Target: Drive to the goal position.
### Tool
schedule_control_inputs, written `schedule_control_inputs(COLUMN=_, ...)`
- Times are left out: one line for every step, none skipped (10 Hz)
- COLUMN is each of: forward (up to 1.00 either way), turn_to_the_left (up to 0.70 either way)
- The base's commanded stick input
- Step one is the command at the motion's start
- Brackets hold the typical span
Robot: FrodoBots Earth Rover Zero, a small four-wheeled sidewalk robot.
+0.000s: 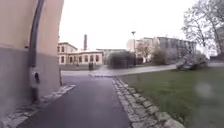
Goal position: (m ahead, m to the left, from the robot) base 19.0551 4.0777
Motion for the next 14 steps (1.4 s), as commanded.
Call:
schedule_control_inputs(forward=0.85, turn_to_the_left=0.0)
schedule_control_inputs(forward=0.85, turn_to_the_left=0.0)
schedule_control_inputs(forward=0.85, turn_to_the_left=0.0)
schedule_control_inputs(forward=0.85, turn_to_the_left=0.0)
schedule_control_inputs(forward=0.85, turn_to_the_left=0.0)
schedule_control_inputs(forward=0.85, turn_to_the_left=0.0)
schedule_control_inputs(forward=0.85, turn_to_the_left=0.0)
schedule_control_inputs(forward=0.85, turn_to_the_left=0.0)
schedule_control_inputs(forward=0.85, turn_to_the_left=0.0)
schedule_control_inputs(forward=0.85, turn_to_the_left=0.0)
schedule_control_inputs(forward=0.85, turn_to_the_left=0.0)
schedule_control_inputs(forward=0.85, turn_to_the_left=0.0)
schedule_control_inputs(forward=0.85, turn_to_the_left=0.0)
schedule_control_inputs(forward=0.85, turn_to_the_left=0.0)
